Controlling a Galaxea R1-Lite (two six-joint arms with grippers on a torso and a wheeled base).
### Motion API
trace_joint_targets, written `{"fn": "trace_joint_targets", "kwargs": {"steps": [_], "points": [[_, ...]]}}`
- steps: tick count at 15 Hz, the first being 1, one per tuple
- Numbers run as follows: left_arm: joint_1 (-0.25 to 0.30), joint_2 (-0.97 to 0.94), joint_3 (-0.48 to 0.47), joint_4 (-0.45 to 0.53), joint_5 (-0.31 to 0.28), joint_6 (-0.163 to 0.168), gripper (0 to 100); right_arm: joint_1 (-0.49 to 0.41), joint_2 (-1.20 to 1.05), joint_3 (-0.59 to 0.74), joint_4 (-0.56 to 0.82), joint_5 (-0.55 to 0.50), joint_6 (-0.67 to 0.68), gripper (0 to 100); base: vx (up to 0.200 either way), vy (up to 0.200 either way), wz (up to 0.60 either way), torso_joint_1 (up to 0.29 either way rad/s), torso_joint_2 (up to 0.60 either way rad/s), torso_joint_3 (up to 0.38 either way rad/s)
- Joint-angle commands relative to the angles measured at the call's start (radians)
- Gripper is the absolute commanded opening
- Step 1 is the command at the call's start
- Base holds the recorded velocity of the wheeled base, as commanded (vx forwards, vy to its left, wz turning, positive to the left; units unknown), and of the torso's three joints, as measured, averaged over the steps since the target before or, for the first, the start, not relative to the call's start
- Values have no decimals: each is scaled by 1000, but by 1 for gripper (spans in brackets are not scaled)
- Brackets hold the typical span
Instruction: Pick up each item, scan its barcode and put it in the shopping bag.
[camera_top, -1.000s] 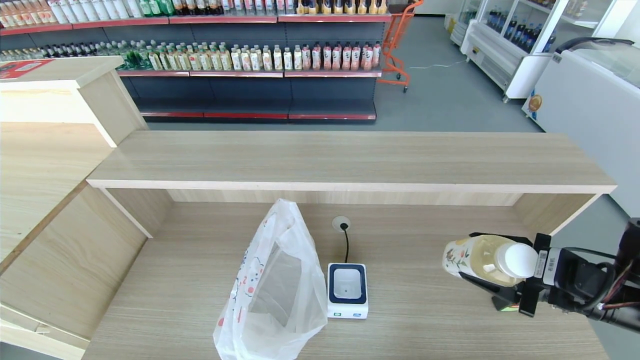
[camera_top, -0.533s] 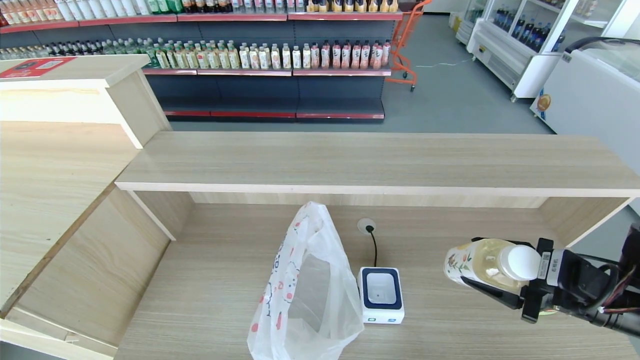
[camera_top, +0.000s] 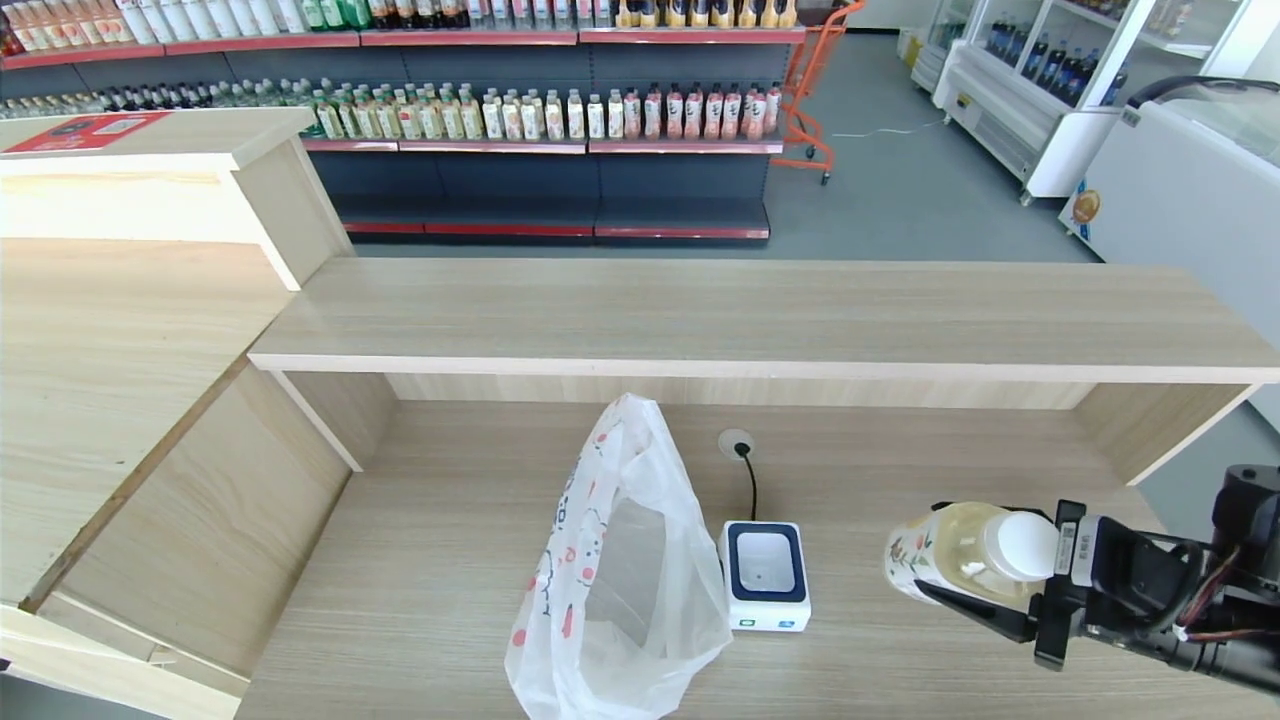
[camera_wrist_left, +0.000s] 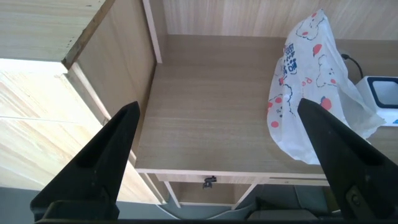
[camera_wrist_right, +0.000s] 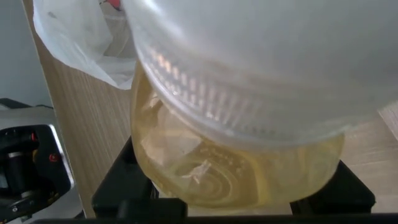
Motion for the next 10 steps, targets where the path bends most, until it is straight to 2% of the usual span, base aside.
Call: {"fn": "trace_joint_targets", "kwargs": {"steps": [1,5,7,10], "points": [[0,0,0,-1,0,0,100,-10,72,-2,-2,0,-6,0,0,0,0,0,0,0],[0,0,0,-1,0,0,100,-10,230,-14,-118,14,-27,0,0,0,0,0,0,0],[0,0,0,-1,0,0,100,-8,283,-48,-115,63,-33,0,0,0,0,0,0,0],[0,0,0,-1,0,0,100,-1,403,-171,-122,175,-122,0,0,0,0,0,0,0]]}}
